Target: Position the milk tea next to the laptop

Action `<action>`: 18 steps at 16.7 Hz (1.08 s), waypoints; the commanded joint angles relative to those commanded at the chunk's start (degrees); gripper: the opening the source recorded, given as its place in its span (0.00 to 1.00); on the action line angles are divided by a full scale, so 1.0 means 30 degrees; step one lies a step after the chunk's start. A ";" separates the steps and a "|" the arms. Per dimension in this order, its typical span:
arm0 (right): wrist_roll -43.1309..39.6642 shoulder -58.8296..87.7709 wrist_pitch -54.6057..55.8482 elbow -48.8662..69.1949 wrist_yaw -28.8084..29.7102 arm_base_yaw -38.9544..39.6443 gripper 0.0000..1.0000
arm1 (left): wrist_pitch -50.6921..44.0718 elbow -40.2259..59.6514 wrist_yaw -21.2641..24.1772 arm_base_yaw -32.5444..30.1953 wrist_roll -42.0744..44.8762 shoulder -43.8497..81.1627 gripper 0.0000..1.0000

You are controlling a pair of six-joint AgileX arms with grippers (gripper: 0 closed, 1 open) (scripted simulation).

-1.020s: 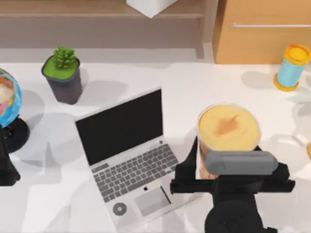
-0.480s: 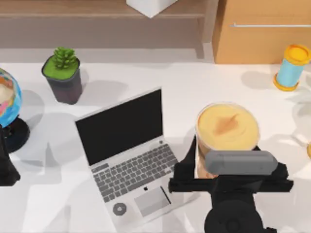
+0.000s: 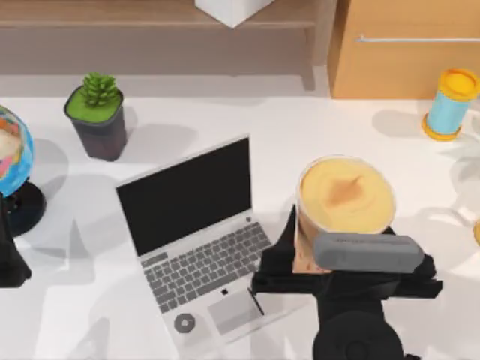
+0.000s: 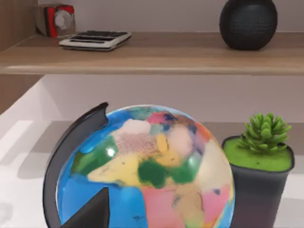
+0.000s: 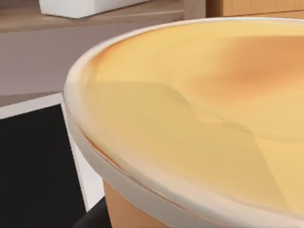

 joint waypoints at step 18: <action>0.0099 0.1804 0.0796 -0.0994 -0.0155 -0.0151 0.38 | 0.0000 0.0000 0.0000 0.0000 0.0000 0.0000 1.00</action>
